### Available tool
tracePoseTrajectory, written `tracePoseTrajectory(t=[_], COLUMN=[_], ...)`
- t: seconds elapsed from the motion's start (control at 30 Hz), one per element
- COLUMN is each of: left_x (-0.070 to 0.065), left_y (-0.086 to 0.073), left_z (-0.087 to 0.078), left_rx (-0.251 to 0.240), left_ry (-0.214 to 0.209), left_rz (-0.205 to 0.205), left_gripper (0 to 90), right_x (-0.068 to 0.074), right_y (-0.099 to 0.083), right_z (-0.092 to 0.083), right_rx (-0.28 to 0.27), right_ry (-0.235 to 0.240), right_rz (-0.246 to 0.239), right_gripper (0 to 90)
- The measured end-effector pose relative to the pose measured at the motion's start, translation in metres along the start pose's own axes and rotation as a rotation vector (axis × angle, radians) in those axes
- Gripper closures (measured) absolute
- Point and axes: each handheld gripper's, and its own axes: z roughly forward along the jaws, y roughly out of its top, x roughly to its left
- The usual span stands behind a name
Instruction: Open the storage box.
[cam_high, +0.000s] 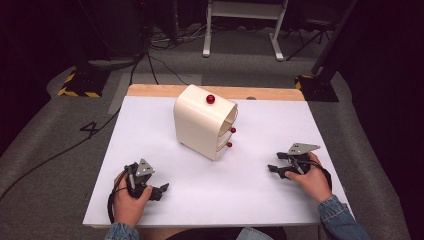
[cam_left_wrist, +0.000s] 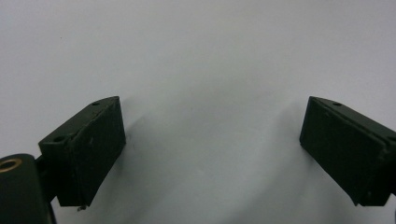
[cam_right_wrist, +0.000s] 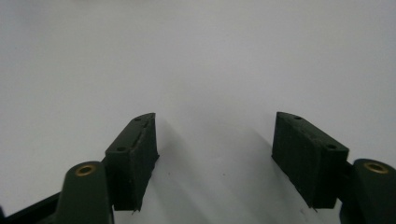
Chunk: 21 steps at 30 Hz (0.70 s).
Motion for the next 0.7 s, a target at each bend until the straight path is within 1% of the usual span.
tracePoseTrajectory(t=[0.03, 0.1, 0.13, 0.17, 0.2, 0.27, 0.43, 0.57, 0.6, 0.7], left_x=[0.0, 0.0, 0.001, 0.001, 0.001, 0.001, 0.0, 0.0, 0.0, 0.0], left_y=[0.0, 0.0, 0.0, 0.0, 0.0, 0.0, 0.0, 0.0, 0.0, 0.0], left_z=[0.0, 0.0, 0.0, 0.0, 0.0, 0.0, 0.0, 0.0, 0.0, 0.0], left_rx=[-0.001, 0.0, 0.001, 0.001, 0.0, 0.0, -0.001, -0.005, -0.007, -0.005], left_ry=[-0.006, -0.008, -0.01, -0.01, -0.009, -0.009, -0.006, 0.005, 0.005, 0.002], left_rz=[-0.005, -0.003, -0.004, -0.004, -0.003, -0.003, 0.001, 0.006, 0.006, 0.003], left_gripper=[7.1, 7.1, 7.0, 7.1, 7.1, 7.1, 7.0, 7.1, 7.1, 7.2], right_x=[0.0, 0.003, 0.004, 0.004, 0.007, 0.011, 0.02, 0.024, 0.024, 0.026], right_y=[0.0, 0.003, 0.005, 0.005, 0.011, 0.016, 0.03, 0.041, 0.045, 0.056], right_z=[-0.001, -0.005, -0.007, -0.007, -0.012, -0.016, -0.023, -0.023, -0.021, -0.017], right_rx=[0.003, -0.023, -0.035, -0.035, -0.051, -0.085, -0.151, -0.173, -0.175, -0.205], right_ry=[0.006, 0.014, 0.015, 0.015, 0.033, 0.045, 0.078, 0.091, 0.104, 0.137], right_rz=[0.003, 0.009, 0.003, 0.003, -0.014, -0.035, -0.055, -0.058, -0.058, -0.056], right_gripper=[32.0, 35.0, 35.8, 35.8, 36.7, 38.4, 43.5, 44.9, 45.2, 47.6])
